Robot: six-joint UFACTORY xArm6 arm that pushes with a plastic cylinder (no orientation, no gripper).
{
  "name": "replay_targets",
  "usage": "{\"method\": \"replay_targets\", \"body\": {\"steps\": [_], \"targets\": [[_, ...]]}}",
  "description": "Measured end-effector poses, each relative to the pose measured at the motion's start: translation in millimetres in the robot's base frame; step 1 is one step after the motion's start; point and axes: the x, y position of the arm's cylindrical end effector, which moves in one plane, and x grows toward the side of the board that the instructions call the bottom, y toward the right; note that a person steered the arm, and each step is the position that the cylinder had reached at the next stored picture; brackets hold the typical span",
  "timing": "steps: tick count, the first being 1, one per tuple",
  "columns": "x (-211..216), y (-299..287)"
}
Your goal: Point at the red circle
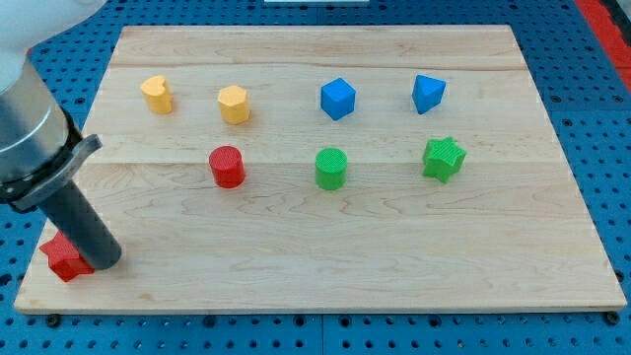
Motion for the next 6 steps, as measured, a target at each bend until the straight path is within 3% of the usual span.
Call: {"method": "replay_targets", "body": {"steps": [1,2,3,5,6], "targets": [[-12.7,39.2],[-20.5,21.3],[-49.9,-14.0],[-140.5,-14.6],[-161.9,12.9]]}}
